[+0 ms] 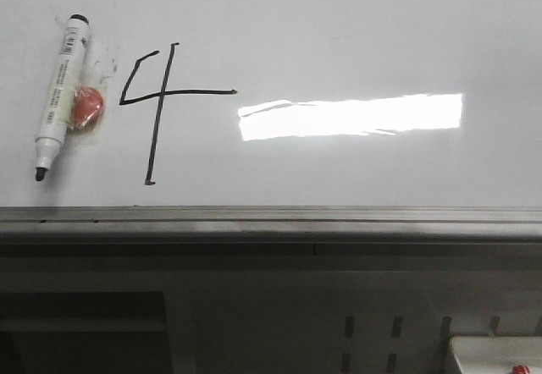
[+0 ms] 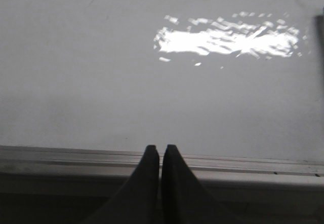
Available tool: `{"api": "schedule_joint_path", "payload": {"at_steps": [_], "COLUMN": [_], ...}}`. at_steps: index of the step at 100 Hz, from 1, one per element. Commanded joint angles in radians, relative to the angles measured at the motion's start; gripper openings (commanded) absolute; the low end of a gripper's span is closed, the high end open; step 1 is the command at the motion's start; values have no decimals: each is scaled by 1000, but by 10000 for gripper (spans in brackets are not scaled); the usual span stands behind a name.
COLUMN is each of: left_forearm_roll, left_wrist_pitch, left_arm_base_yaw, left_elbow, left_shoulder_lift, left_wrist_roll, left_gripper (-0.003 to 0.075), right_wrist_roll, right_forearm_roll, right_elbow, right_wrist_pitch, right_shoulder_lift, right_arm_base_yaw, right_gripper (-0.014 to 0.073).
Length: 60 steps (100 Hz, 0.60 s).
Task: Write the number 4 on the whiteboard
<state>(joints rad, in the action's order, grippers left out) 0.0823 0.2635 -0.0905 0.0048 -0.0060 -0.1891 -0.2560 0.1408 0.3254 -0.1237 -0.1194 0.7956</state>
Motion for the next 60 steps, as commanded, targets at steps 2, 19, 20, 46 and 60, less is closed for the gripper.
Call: {"api": "schedule_joint_path", "payload": {"at_steps": [2,19,20,46,60], "left_forearm_roll": [-24,-55,-55,-55,-55], "left_wrist_pitch": [-74,71,71,65,65], "left_arm_base_yaw": [21,34,34,34,34], "left_elbow": [34,31,31,31,31], "left_shoulder_lift": [-25,-25,-25,-25,-25], "left_wrist_roll": [-6,-6,-6,-6,-6], "left_gripper": [-20,-20,-20,-20,-20], "right_wrist_roll": [-8,-8,-8,-8,-8], "right_forearm_roll": [-7,-7,-7,-7,-7], "right_elbow": [26,26,26,26,26], "right_wrist_pitch": [81,81,81,81,81], "right_shoulder_lift": [-11,-11,-11,-11,-11], "right_arm_base_yaw": [-5,-5,-5,-5,-5], "right_gripper": [-64,-64,-64,-64,-64]}}
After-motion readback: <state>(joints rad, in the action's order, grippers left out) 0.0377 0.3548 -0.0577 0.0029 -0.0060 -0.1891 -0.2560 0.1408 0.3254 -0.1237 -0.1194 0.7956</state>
